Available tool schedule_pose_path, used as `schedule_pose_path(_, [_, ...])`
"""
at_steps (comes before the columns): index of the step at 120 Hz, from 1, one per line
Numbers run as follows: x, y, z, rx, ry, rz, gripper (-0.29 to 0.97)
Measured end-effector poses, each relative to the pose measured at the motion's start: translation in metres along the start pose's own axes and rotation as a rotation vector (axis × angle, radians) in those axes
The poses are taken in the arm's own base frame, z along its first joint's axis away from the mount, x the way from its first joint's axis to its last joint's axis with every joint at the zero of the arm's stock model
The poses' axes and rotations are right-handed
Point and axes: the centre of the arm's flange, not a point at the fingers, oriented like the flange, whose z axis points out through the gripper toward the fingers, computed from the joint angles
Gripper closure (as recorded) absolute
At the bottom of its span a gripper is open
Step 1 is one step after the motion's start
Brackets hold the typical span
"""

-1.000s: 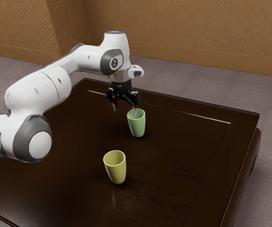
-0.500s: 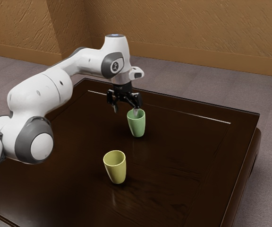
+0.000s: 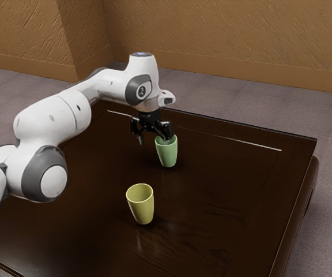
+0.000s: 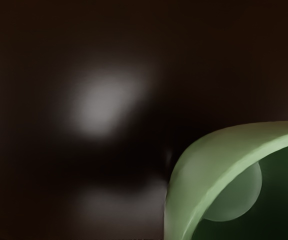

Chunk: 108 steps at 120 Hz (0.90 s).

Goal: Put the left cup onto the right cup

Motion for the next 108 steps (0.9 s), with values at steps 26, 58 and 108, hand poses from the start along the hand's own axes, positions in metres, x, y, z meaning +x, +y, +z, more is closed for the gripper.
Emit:
schedule_pose_path(26, [0.001, -0.001, 0.0, -0.004, 0.007, -0.007, 0.49])
schedule_pose_path(58, [0.0, 0.006, -0.001, -0.006, 0.01, -0.009, 0.72])
schedule_pose_path(108, [-0.02, 0.012, -0.067, 0.004, 0.047, -0.017, 0.78])
